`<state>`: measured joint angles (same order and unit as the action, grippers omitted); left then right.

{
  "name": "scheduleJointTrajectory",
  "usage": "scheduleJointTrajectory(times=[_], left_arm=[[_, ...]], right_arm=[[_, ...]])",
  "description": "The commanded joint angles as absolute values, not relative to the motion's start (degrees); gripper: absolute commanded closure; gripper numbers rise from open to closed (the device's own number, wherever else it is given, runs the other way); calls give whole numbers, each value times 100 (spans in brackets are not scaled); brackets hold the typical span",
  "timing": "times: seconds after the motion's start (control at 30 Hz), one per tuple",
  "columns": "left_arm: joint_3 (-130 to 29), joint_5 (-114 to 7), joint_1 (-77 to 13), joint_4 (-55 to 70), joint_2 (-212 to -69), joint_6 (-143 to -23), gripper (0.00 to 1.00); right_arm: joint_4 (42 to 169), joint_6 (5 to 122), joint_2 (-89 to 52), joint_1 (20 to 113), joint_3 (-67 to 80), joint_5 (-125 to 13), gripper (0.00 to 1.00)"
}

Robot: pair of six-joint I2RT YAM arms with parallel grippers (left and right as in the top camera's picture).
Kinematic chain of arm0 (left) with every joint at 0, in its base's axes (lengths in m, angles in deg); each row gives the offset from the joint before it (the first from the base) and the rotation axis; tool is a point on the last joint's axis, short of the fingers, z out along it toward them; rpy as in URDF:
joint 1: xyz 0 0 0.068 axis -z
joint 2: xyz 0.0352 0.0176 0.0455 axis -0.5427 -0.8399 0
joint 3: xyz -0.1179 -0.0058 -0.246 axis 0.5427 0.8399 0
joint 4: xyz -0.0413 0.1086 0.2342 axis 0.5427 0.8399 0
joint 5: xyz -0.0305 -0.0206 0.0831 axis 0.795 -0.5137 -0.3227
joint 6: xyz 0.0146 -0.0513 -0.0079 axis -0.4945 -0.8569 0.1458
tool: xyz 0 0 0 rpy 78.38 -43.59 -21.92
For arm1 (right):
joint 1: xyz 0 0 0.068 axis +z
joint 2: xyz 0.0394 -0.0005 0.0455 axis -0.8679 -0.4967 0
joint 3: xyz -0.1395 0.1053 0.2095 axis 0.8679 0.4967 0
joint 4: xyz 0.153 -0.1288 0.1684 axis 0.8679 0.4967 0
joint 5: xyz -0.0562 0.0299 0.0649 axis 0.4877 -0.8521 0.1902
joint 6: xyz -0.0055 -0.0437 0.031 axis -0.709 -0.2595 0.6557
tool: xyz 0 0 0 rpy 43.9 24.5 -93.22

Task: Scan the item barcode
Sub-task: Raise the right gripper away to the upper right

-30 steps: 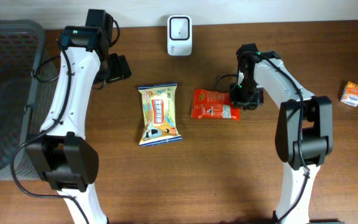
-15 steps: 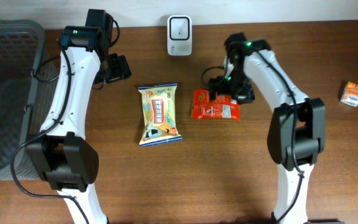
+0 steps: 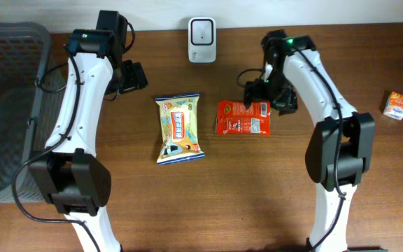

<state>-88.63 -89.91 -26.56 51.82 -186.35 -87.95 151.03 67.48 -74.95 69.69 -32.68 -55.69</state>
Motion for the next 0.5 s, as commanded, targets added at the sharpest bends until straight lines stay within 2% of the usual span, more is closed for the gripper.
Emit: scheduleJointTrajectory(times=[0.0, 0.27, 0.47], left_arm=[[-8865, -8972, -2654, 5184, -18635, -8850, 1], [-8865, -8969, -2654, 5184, -18635, -8850, 1], [-8865, -8972, -2654, 5184, -18635, -8850, 1]], right_arm=[[15151, 6792, -7434, 6967, -3323, -5622, 1], [14886, 6794, -7434, 6958, -3323, -5490, 1], [14609, 6667, -7436, 7231, -3320, -7232, 1]])
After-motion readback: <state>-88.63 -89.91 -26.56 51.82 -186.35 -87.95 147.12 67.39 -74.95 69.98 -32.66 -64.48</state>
